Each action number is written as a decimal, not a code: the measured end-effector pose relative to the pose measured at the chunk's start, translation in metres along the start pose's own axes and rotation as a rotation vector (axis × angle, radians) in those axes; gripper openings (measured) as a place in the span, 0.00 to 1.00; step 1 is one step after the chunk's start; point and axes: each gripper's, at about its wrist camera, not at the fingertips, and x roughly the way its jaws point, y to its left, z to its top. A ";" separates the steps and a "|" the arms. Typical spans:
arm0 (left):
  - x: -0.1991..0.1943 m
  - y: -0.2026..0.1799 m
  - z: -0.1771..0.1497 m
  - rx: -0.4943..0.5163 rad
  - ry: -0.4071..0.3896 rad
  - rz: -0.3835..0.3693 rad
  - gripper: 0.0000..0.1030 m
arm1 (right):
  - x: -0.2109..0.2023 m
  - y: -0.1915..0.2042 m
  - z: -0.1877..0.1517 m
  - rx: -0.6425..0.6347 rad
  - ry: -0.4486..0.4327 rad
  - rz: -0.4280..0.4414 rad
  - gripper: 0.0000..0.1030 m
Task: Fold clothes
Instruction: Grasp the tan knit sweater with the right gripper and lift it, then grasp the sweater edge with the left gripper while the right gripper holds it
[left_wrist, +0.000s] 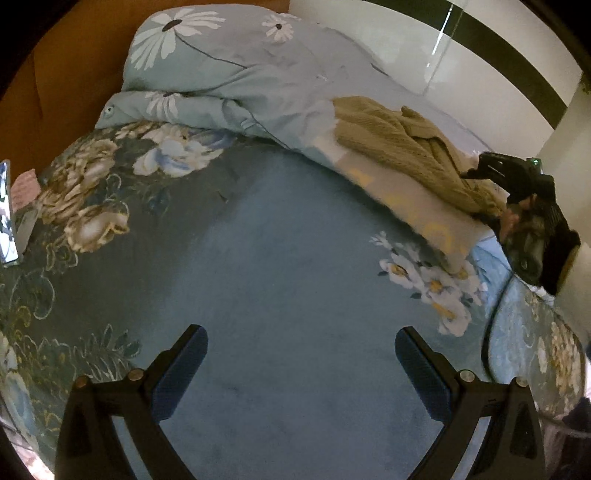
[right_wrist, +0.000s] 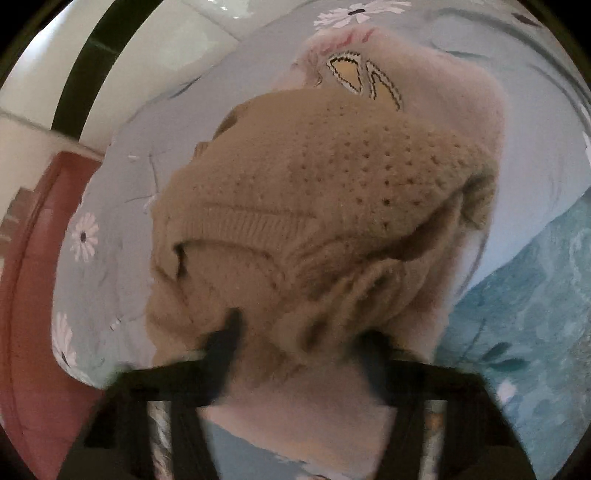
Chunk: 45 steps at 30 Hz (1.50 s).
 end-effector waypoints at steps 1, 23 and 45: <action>-0.001 0.001 0.001 -0.005 -0.001 0.000 1.00 | -0.001 0.001 0.003 0.015 0.005 -0.017 0.26; -0.109 0.009 0.002 -0.037 -0.081 -0.098 1.00 | -0.250 -0.090 -0.178 -0.164 0.040 0.267 0.14; -0.011 -0.167 -0.090 0.196 0.438 -0.335 0.99 | -0.327 -0.193 -0.268 -0.319 0.172 -0.206 0.20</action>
